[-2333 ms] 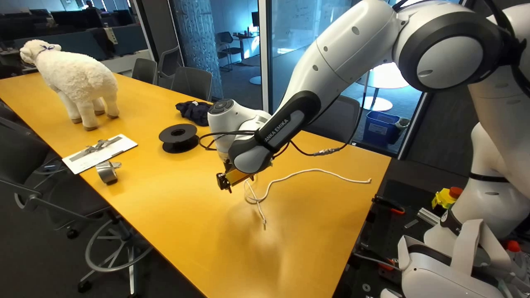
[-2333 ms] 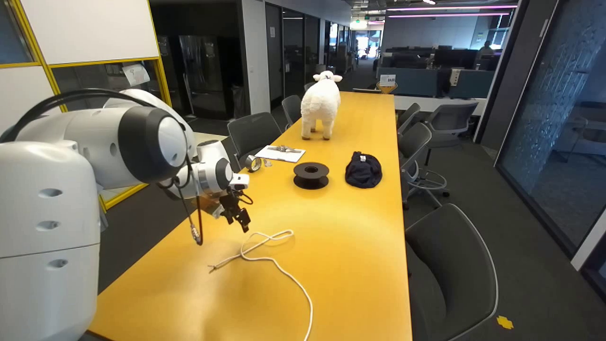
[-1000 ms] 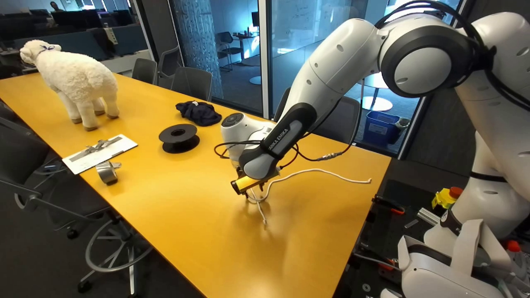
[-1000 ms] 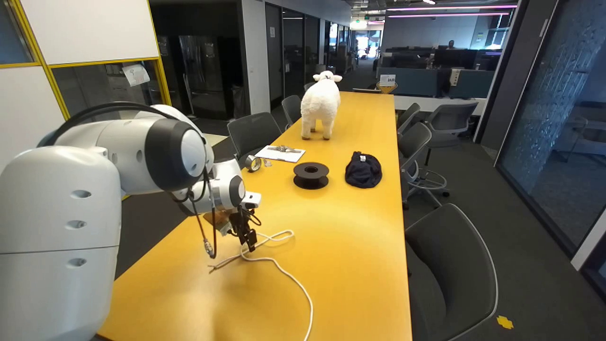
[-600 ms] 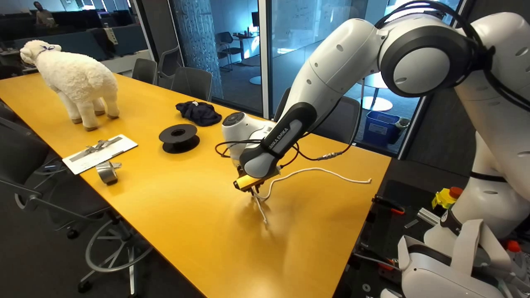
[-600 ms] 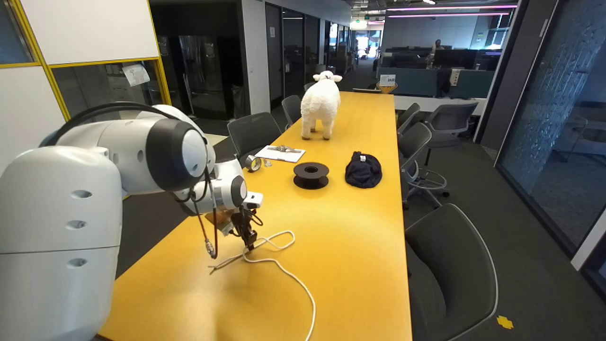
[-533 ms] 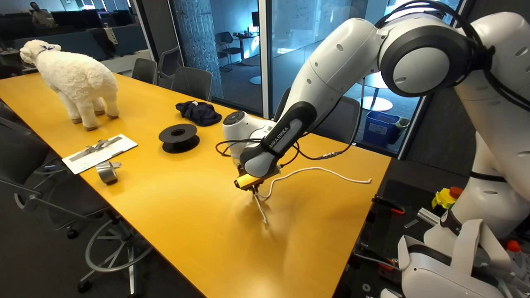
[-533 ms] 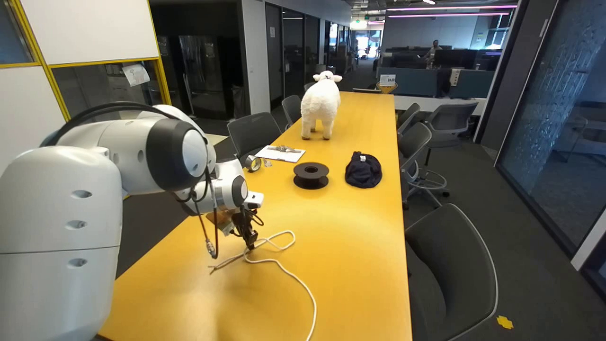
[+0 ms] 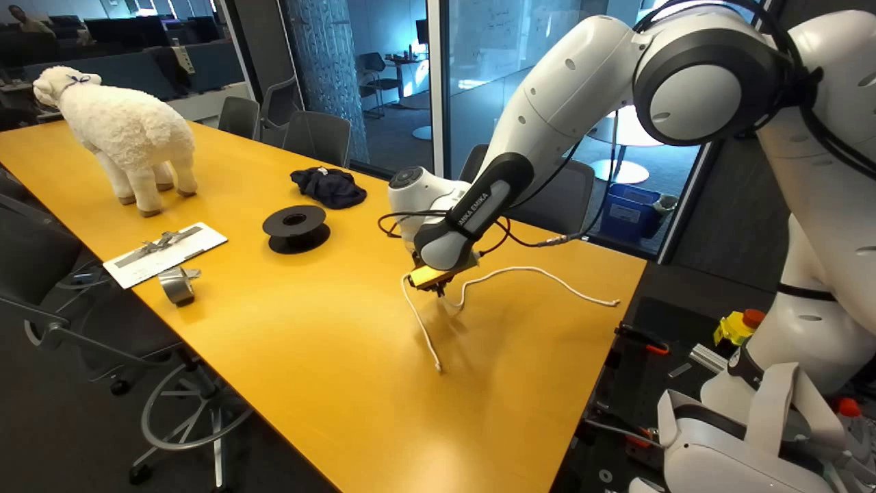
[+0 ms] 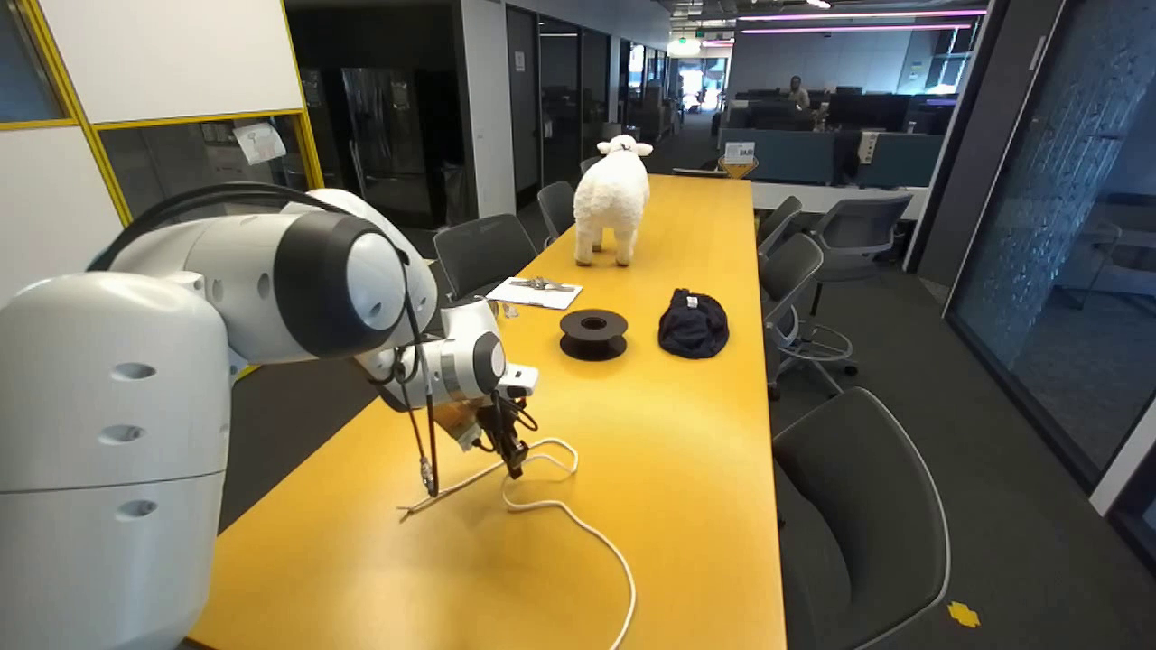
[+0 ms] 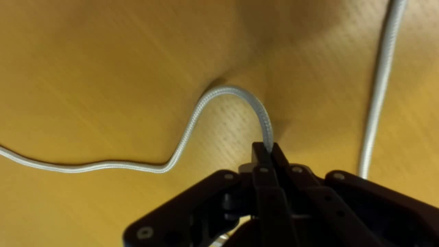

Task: Untangle the rope.

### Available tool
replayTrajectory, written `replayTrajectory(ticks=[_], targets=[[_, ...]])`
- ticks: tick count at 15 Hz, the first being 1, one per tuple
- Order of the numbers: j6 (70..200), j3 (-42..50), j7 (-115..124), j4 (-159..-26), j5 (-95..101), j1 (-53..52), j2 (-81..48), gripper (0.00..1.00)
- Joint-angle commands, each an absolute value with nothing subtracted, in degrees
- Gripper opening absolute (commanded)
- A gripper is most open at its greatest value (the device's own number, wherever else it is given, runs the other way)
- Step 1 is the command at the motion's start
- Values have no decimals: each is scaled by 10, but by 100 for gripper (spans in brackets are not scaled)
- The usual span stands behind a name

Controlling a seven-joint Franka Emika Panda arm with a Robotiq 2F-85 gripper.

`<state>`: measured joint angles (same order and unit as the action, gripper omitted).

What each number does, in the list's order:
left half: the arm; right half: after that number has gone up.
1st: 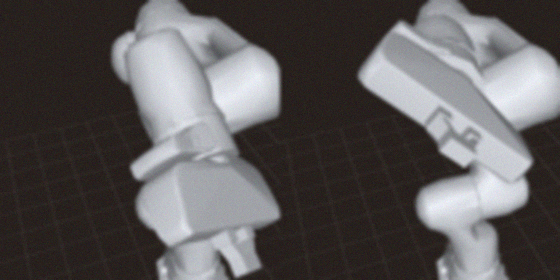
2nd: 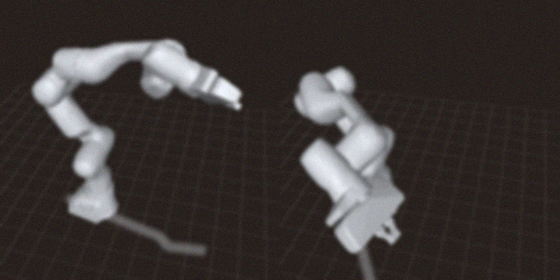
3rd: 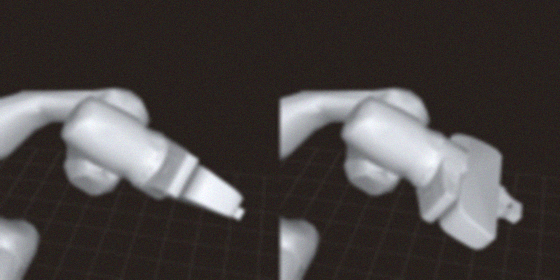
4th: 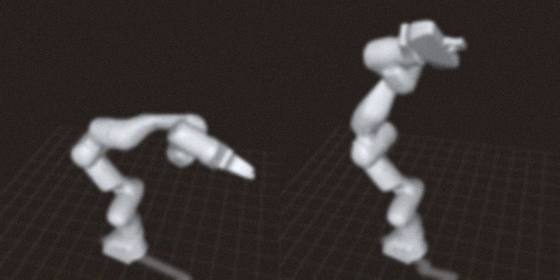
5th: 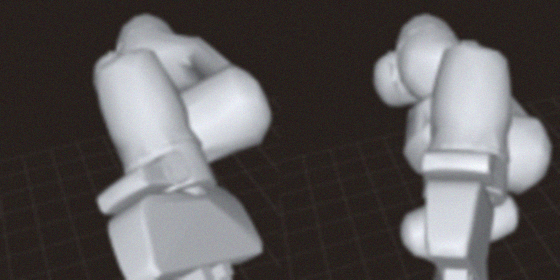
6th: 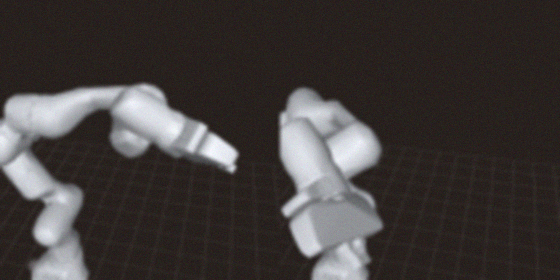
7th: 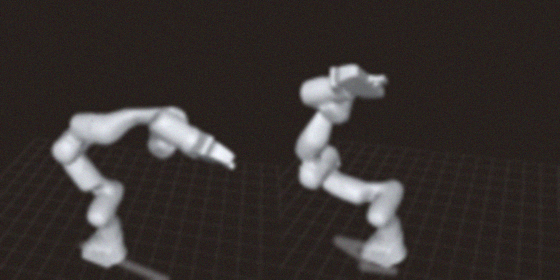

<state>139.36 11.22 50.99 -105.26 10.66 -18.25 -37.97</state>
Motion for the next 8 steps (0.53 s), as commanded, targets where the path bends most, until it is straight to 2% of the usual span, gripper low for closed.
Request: replayTrajectory(ticks=[1, 8], targets=[[1384, 126, 507, -1105, 135, -163, -337, 1], [1364, 112, 448, -1137, 132, -118, -340, 1]])
